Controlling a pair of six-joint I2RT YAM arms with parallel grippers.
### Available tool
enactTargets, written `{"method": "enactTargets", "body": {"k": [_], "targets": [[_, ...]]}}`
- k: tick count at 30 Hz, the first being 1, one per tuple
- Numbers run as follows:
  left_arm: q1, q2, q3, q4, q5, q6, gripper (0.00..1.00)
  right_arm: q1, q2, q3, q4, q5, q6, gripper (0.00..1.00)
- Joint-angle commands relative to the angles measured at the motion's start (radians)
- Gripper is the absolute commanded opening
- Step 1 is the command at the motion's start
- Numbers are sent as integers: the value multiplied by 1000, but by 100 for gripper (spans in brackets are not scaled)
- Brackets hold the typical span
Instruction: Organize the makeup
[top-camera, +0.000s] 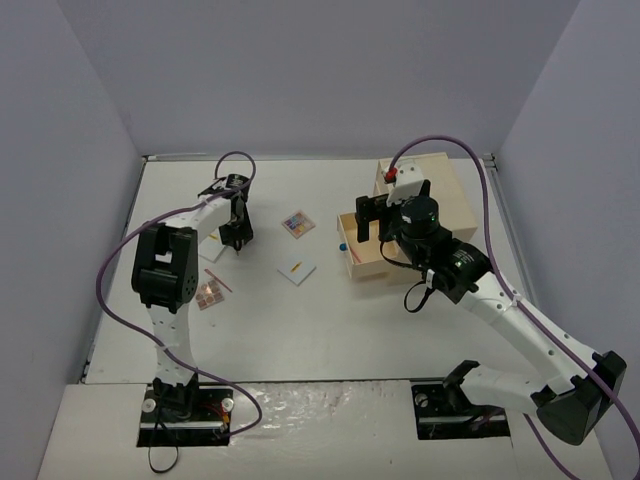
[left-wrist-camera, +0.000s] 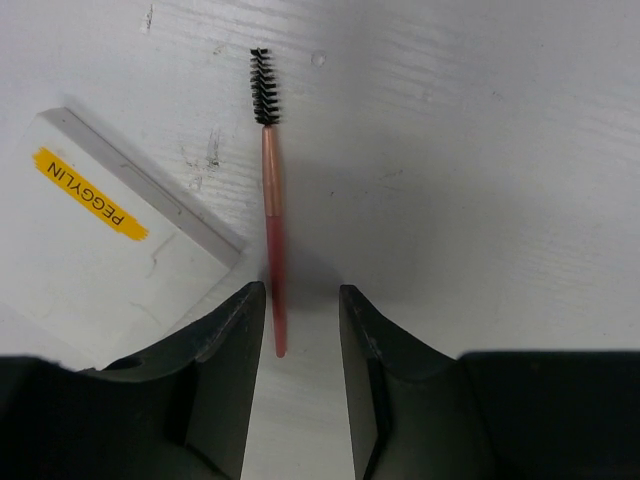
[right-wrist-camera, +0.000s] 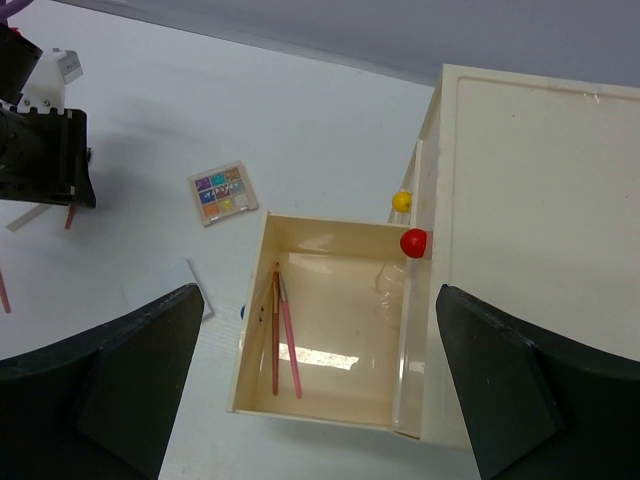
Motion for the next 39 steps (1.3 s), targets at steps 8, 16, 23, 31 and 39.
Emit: {"method": "enactTargets", "body": {"k": [8, 16, 23, 31, 39], "targets": [[43, 5, 26, 65, 38, 40, 29, -5, -23, -6, 61, 4, -14, 100], [43, 37, 25, 77, 63, 37, 9, -6, -30, -7, 61, -7, -10, 100], [36, -31, -12, 141, 175, 35, 0, -5, -26, -1, 61, -51, -2, 100], [-2, -345, -226, 431, 433, -41, 0, -4, -1, 15, 97, -271, 67, 99], [-149, -616, -425, 702, 607, -59, 0, 10, 51, 12, 213, -387, 195, 90]]}}
